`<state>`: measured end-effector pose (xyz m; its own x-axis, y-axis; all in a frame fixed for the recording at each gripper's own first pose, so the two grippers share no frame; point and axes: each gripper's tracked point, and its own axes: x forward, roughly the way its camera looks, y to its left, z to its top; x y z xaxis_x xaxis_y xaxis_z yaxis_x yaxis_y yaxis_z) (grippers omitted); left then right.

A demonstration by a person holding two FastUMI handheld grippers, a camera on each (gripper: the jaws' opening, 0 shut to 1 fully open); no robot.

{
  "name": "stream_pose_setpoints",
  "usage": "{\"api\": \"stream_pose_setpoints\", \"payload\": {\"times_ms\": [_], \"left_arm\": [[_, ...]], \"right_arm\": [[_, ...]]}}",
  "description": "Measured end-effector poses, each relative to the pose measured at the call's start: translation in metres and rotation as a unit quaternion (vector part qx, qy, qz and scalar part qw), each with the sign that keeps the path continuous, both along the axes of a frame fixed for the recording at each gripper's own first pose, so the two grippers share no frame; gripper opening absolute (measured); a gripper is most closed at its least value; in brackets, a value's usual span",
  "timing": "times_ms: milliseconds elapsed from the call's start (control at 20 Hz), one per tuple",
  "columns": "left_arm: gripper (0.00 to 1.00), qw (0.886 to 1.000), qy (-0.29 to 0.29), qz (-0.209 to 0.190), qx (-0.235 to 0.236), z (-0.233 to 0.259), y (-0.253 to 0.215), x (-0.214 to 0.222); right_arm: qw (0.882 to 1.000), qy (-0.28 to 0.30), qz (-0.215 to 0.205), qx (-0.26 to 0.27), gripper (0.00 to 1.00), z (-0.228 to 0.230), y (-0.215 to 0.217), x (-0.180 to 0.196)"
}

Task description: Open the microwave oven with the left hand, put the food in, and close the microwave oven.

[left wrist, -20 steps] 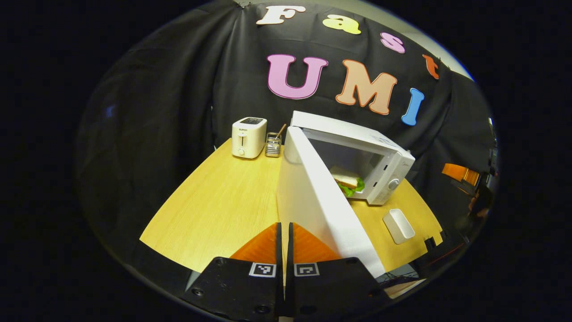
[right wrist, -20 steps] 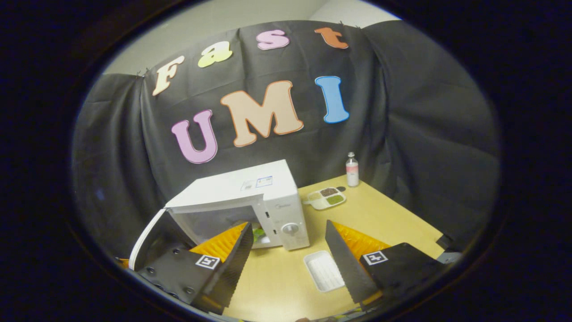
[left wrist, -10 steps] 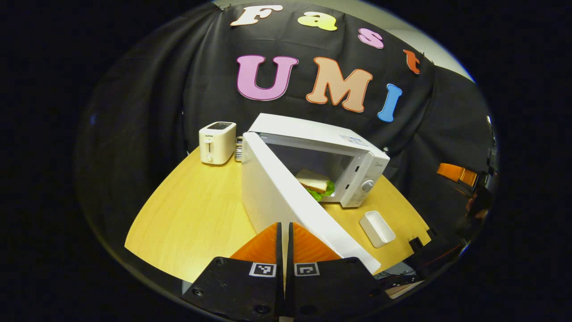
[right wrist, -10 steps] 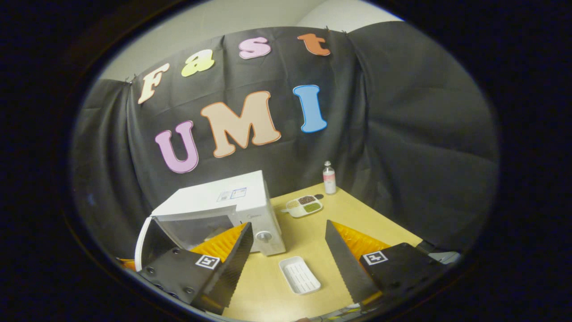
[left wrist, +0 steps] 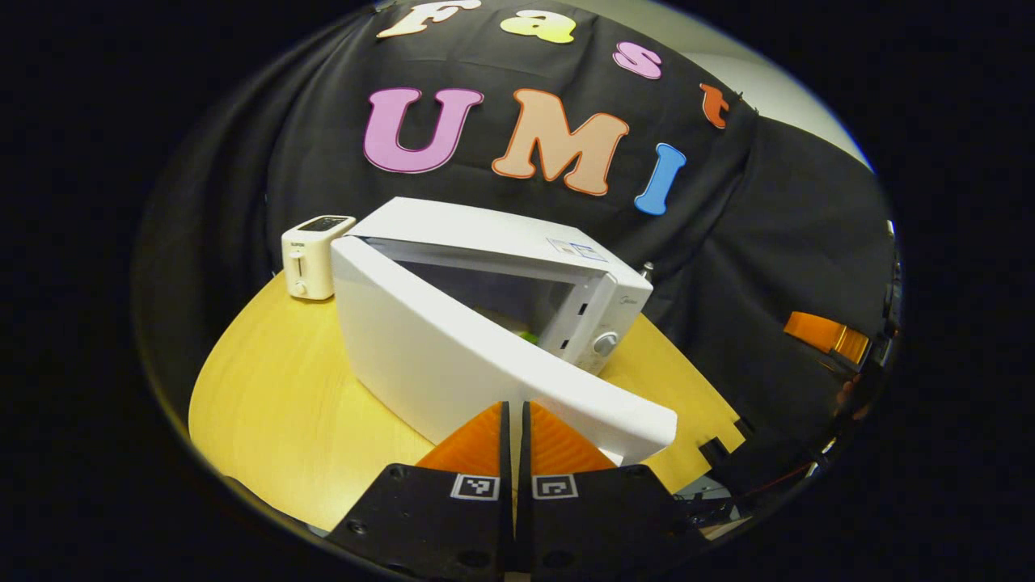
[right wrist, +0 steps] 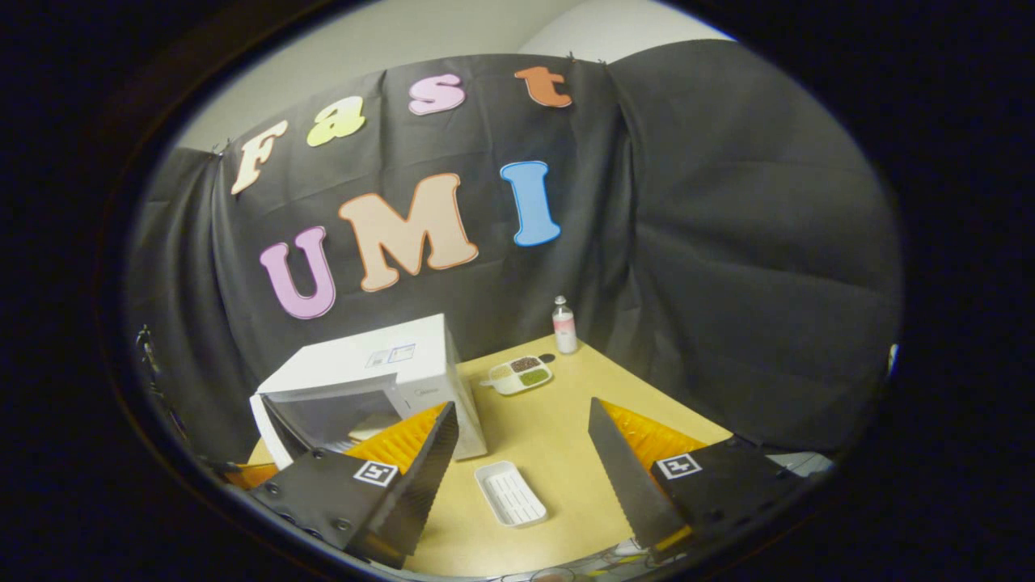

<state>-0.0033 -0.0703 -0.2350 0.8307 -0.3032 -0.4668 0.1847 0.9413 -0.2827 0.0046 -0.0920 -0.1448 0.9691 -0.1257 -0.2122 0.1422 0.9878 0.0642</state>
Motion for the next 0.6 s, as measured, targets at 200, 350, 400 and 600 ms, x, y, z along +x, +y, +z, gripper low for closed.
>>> {"api": "stream_pose_setpoints", "payload": {"times_ms": [200, 350, 400, 600], "left_arm": [[0.01, 1.0, -0.006, -0.018, -0.001, -0.001, -0.025, 0.024], [0.0, 0.999, -0.008, -0.03, -0.008, 0.0, -0.042, 0.043], [0.01, 0.999, -0.01, -0.034, -0.012, 0.001, -0.047, 0.05], [0.01, 0.999, -0.012, -0.03, -0.017, -0.001, -0.062, 0.078]], "right_arm": [[1.0, 0.002, -0.01, 0.0, 0.91, -0.003, -0.004, -0.006], [1.0, 0.007, -0.013, -0.008, 0.91, -0.009, -0.005, -0.008], [1.0, 0.01, -0.014, -0.01, 0.91, -0.012, -0.006, -0.008], [1.0, 0.023, -0.011, -0.006, 0.99, -0.024, -0.001, -0.006]]}}
